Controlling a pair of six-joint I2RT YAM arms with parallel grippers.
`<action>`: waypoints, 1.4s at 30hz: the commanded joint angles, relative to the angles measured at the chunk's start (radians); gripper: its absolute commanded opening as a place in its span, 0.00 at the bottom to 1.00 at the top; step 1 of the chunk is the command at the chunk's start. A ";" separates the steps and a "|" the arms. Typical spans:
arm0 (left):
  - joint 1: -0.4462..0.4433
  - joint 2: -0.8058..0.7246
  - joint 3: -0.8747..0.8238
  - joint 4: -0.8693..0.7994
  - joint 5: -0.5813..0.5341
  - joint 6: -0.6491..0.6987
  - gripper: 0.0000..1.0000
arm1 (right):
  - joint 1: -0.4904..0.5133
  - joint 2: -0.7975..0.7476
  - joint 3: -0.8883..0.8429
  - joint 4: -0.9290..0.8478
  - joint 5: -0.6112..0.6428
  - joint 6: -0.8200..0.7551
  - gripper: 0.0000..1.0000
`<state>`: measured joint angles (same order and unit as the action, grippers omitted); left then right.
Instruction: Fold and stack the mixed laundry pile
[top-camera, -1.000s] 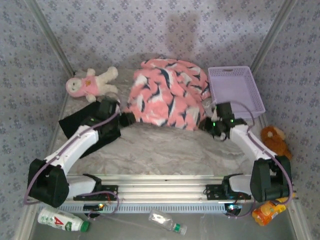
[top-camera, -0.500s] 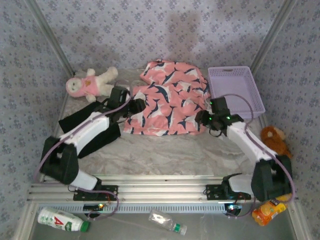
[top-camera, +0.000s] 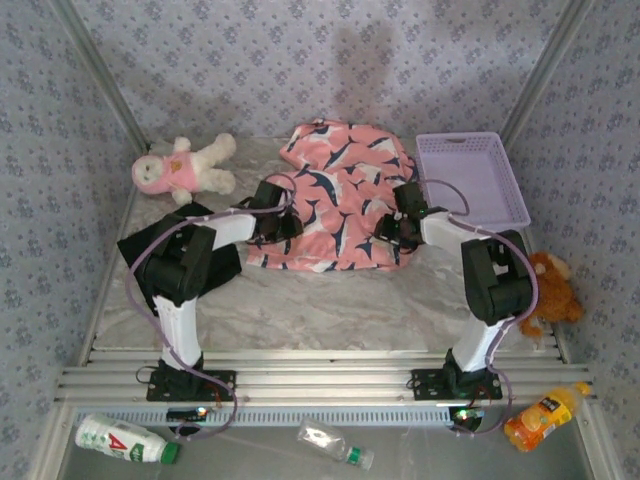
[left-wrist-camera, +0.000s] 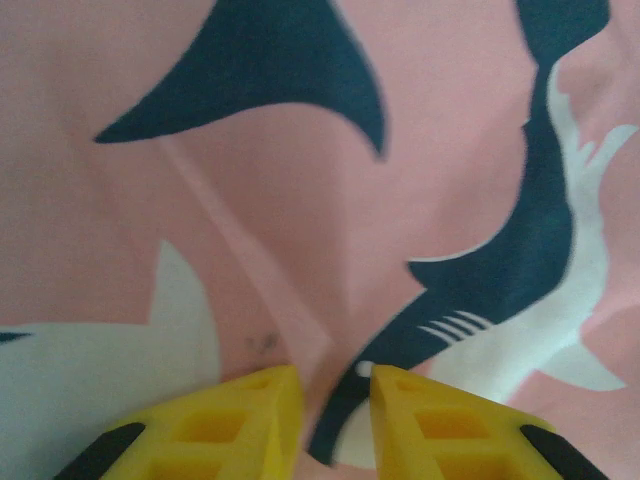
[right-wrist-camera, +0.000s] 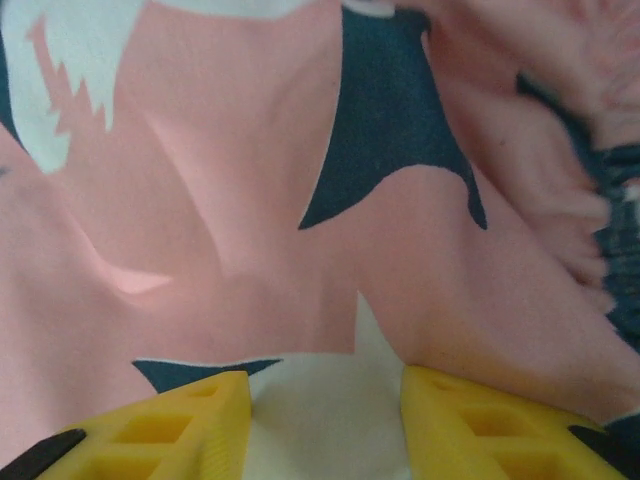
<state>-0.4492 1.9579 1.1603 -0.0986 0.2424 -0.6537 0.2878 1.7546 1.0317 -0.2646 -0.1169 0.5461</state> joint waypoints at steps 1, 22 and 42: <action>-0.012 -0.087 -0.137 -0.105 -0.001 -0.036 0.28 | 0.005 0.016 -0.052 -0.025 -0.073 -0.030 0.47; -0.083 -0.478 -0.180 -0.440 -0.137 -0.025 0.66 | 0.104 -0.402 -0.158 -0.369 -0.009 -0.026 0.85; -0.092 -0.687 -0.541 -0.610 -0.052 -0.066 0.74 | 0.073 -0.507 -0.450 -0.145 0.015 0.175 0.76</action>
<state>-0.5369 1.2896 0.6502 -0.6811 0.1654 -0.6979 0.3542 1.2362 0.5976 -0.4801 -0.1040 0.6655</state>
